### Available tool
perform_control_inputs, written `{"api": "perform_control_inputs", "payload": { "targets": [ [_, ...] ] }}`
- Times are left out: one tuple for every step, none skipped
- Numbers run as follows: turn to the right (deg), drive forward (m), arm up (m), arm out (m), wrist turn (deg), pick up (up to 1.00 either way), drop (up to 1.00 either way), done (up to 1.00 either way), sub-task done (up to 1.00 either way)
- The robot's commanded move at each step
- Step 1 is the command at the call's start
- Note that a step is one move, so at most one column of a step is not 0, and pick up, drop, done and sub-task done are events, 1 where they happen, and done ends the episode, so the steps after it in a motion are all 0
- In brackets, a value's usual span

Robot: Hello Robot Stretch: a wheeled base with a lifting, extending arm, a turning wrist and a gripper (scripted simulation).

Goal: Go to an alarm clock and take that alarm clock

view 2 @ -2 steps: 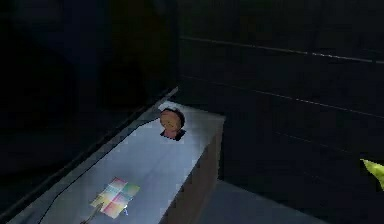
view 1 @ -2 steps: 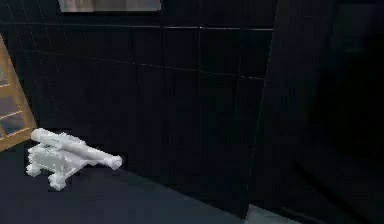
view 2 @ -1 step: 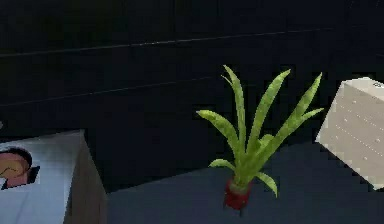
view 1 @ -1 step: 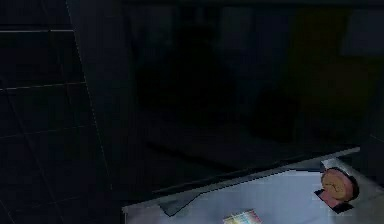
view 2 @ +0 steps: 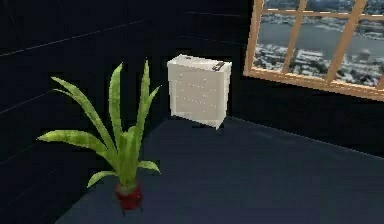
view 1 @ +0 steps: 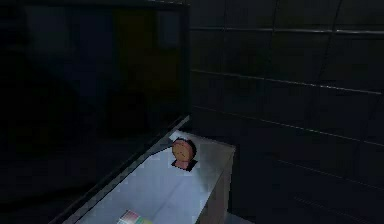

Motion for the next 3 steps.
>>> {"api": "perform_control_inputs", "payload": {
  "targets": [
    [24.0,0.00,0.00,0.00,0.0,0.00,0.00,0.00,0.00],
    [0.0,0.50,0.00,0.00,0.0,0.00,0.00,0.00,0.00],
    [-45.0,0.00,0.00,0.00,0.0,0.00,0.00,0.00,0.00]
  ]
}}
